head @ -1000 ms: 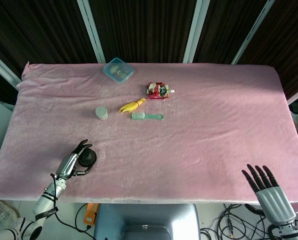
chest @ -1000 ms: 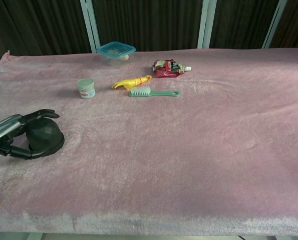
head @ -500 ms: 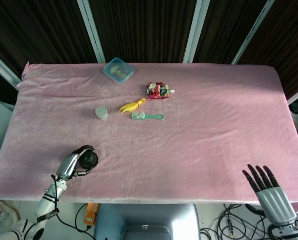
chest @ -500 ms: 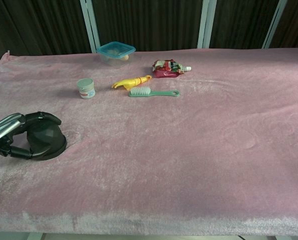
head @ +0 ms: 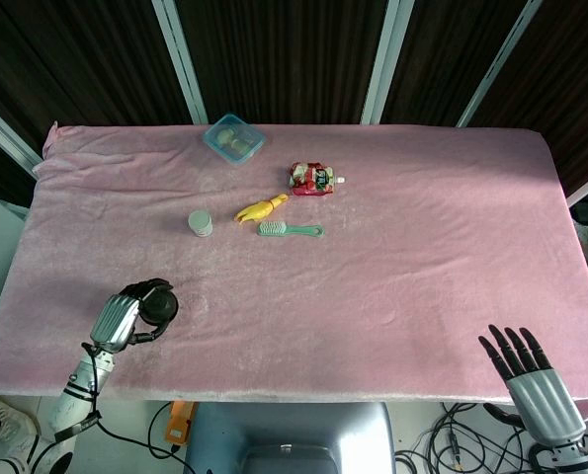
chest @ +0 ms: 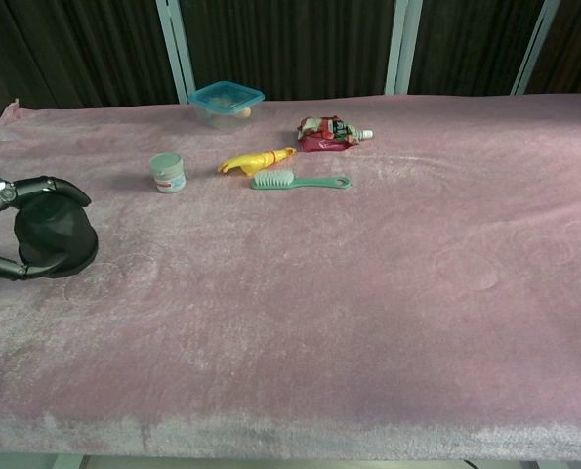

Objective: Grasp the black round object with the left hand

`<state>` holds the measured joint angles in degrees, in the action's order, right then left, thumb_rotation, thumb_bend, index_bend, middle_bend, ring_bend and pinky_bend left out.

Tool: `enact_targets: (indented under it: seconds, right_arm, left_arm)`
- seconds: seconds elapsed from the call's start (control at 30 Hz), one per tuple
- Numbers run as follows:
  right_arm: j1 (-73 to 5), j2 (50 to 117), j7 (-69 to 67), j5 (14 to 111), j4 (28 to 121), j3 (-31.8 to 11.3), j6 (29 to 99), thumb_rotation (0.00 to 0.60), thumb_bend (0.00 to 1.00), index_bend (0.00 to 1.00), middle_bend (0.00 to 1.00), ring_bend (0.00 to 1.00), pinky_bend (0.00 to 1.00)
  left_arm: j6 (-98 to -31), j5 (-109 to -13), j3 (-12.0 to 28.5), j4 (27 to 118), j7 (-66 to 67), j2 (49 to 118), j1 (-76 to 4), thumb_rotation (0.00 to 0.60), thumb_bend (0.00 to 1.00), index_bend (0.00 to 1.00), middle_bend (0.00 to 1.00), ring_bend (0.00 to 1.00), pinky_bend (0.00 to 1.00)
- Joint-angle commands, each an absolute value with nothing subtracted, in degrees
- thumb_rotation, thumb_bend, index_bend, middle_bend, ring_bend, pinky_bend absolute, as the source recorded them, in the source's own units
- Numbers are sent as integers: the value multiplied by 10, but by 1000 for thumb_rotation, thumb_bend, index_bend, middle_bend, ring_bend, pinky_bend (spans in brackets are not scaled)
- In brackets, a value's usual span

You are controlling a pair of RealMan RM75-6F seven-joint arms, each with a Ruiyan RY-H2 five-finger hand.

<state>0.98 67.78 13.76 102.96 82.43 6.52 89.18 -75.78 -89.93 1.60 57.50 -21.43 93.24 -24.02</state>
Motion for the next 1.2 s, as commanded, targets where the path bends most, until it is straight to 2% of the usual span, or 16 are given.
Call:
enact_targets:
  seconds: [0.03,0.13,0.37,0.4,0.5,0.67,0.77,0.83,0.93,1.2]
  right_arm:
    - [10,677,137,1029,825,65,892,600,101,0,0,0,102]
    - [10,677,136,1029,825,65,893,600,101,0,0,0,102]
    - [9,677,137,1028,826,65,891,600,101,0,0,0,102]
    - [9,677,137,1028,826,65,890,600,101,0,0,0,102]
    - [9,676,137,1027,826,64,890,600,101,0,0,0,102]
    - [9,676,139,1027,827,64,889,600,101,0,0,0,102]
    - [9,676,139,1027,827,65,888,600,101,0,0,0,102]
    - [9,676,139,1027,827,65,888,600,101,0,0,0,103]
    - [9,676,139,1027,827,65,888,600,101,0,0,0,103]
    - [9,677,140,1027,827,65,888,600,101,0,0,0,103]
  left_arm:
    - [-826,-909,44,507,-15,946,-240,600,357,364,328,410,594]
    - [-836,-924,35,485,13,948,-244,600,357,414,355,409,594]
    - [-823,-934,18,497,20,938,-245,600,357,467,376,418,592]
    - [-789,-915,13,564,-107,928,-242,600,357,467,378,419,592]
    - [-758,-923,-4,631,-268,889,-253,600,357,467,380,426,593]
    - [-752,-949,-26,676,-525,866,-268,600,357,470,391,432,603]
    - [-742,-953,-33,677,-593,859,-276,600,357,470,392,434,603]
    - [-741,-949,-29,663,-576,863,-276,600,358,470,392,435,603]
    - [-751,-933,-13,627,-476,883,-269,600,357,471,396,438,606]
    - [-855,-918,41,451,-59,976,-248,600,357,497,435,462,611]
